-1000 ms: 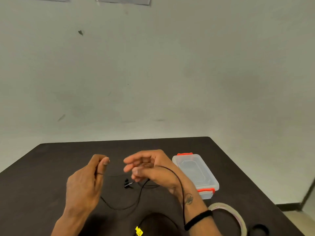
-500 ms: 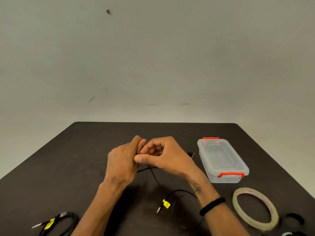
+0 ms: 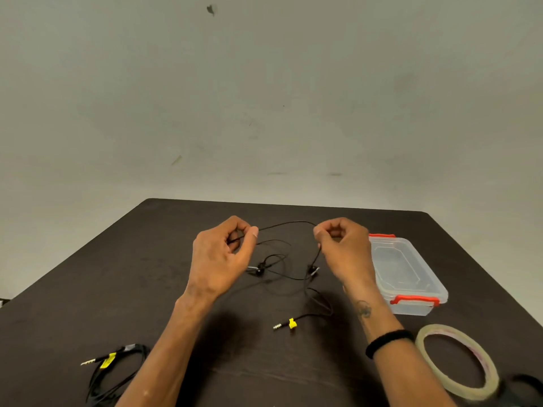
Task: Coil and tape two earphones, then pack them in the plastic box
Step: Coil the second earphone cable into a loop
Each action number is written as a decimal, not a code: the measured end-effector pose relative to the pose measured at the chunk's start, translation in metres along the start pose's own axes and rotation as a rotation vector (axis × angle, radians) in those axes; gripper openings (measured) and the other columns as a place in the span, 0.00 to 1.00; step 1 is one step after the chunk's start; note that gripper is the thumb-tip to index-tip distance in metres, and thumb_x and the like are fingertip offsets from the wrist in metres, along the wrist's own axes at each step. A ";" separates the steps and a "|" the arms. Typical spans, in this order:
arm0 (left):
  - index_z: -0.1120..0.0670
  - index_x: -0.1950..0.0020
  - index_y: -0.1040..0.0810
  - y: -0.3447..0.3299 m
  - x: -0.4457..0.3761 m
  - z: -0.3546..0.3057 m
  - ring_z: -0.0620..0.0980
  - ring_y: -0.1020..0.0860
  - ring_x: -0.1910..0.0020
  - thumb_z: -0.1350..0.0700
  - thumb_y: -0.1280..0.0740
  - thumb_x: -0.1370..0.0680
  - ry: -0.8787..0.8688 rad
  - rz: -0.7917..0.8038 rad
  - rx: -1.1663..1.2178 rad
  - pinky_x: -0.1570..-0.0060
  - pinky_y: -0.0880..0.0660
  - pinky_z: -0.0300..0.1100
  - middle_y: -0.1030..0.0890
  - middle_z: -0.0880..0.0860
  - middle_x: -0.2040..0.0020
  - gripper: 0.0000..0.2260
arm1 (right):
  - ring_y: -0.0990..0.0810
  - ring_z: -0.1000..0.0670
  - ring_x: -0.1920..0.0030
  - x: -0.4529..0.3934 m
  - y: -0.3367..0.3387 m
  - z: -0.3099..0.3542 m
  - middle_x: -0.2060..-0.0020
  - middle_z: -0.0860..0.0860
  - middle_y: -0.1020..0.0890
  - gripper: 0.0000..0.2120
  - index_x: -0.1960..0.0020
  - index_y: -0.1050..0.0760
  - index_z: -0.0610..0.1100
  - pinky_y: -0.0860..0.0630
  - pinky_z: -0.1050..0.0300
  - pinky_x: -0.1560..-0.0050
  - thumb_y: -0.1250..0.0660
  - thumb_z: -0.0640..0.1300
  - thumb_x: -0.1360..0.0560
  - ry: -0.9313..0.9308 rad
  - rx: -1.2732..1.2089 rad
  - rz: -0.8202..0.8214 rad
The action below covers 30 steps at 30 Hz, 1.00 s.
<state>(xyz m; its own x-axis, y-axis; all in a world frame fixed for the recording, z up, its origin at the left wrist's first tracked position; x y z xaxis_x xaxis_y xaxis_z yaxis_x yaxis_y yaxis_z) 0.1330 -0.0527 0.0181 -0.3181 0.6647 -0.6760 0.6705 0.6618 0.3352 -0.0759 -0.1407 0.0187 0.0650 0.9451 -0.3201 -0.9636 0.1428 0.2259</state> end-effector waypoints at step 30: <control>0.51 0.55 0.17 0.008 -0.006 0.013 0.48 0.31 0.63 0.47 0.30 0.18 -0.302 -0.082 -0.476 0.64 0.29 0.46 0.27 0.44 0.66 0.10 | 0.16 0.45 0.43 0.032 -0.027 0.016 0.34 0.49 0.18 0.17 0.32 0.19 0.45 0.21 0.50 0.37 0.31 0.39 0.20 0.450 0.358 -0.031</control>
<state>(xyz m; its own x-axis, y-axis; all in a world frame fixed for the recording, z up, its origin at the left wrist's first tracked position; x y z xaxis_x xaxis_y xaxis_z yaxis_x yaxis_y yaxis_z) 0.1487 -0.0563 0.0165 -0.1036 0.5217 -0.8468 0.2537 0.8371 0.4847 -0.0433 -0.1098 0.0170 -0.1000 0.7321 -0.6738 -0.8103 0.3331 0.4822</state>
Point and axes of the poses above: each hand's wrist, its own x-axis away from the middle knuckle, its own y-axis out of the back of the hand, z = x × y, the point moved 1 cm from there along -x, towards the middle knuckle
